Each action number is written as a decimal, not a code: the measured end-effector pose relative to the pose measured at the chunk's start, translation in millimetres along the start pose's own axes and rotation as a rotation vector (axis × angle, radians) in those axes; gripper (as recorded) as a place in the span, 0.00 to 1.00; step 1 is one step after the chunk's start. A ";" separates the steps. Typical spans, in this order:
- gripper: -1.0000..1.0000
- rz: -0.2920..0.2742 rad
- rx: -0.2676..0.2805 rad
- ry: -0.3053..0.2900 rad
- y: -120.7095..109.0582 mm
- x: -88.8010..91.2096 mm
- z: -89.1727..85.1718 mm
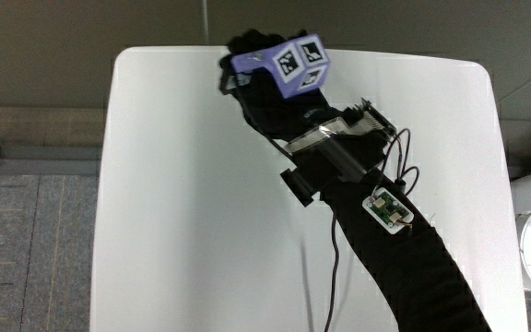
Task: Place green brick
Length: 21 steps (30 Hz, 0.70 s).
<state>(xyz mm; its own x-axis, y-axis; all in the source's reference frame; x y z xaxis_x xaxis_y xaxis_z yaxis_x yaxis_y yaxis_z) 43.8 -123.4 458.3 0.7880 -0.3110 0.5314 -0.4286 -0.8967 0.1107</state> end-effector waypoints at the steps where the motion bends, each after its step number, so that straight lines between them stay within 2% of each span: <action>1: 0.50 -0.006 -0.010 -0.003 0.2 1.6 -3.2; 8: 0.50 -0.048 -0.081 -0.021 1.9 12.6 -25.4; 12: 0.50 -0.052 -0.103 -0.025 0.2 17.9 -32.7; 14: 0.50 -0.054 -0.104 -0.047 -2.1 19.6 -36.6; 15: 0.50 -0.057 -0.092 -0.041 -3.7 18.8 -34.5; 21: 0.50 -0.055 -0.103 -0.043 -5.0 19.6 -33.6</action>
<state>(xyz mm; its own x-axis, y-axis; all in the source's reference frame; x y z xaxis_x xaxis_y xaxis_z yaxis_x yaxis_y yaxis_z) 46.5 -114.4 496.4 0.8288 -0.2777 0.4857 -0.4257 -0.8763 0.2254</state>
